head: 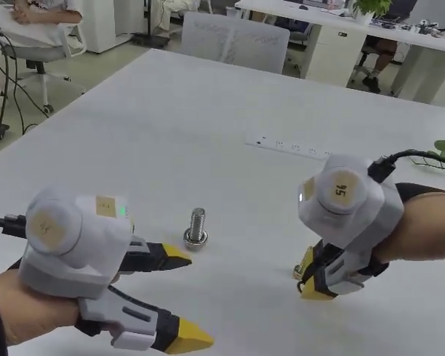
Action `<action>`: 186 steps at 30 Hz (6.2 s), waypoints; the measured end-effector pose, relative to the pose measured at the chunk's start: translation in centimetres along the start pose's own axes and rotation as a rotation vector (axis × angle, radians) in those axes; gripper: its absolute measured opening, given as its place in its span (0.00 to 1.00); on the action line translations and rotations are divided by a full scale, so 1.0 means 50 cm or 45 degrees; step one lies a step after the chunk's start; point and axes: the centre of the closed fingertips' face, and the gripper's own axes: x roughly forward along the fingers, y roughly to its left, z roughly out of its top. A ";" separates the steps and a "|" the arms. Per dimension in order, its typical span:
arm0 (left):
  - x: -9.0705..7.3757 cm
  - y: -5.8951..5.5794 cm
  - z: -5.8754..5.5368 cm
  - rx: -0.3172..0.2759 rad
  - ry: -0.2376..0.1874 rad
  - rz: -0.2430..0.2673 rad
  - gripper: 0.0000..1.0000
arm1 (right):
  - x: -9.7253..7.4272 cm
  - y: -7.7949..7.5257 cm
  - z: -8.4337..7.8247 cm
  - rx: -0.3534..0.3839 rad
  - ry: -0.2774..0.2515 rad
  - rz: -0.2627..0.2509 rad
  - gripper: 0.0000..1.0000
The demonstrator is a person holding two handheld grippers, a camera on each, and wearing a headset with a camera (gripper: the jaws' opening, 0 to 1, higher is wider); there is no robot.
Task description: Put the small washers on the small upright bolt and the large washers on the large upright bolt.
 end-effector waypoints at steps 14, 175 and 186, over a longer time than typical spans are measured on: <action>0.004 0.000 -0.002 0.002 0.011 -0.007 0.64 | -0.038 -0.041 -0.048 0.043 0.031 -0.057 0.13; 0.007 -0.009 -0.023 -0.026 0.063 -0.022 0.64 | 0.004 -0.055 -0.027 0.312 -0.353 -0.166 0.78; 0.004 -0.008 -0.014 -0.020 0.053 -0.011 0.65 | -0.020 -0.020 -0.023 0.377 -0.445 -0.203 0.78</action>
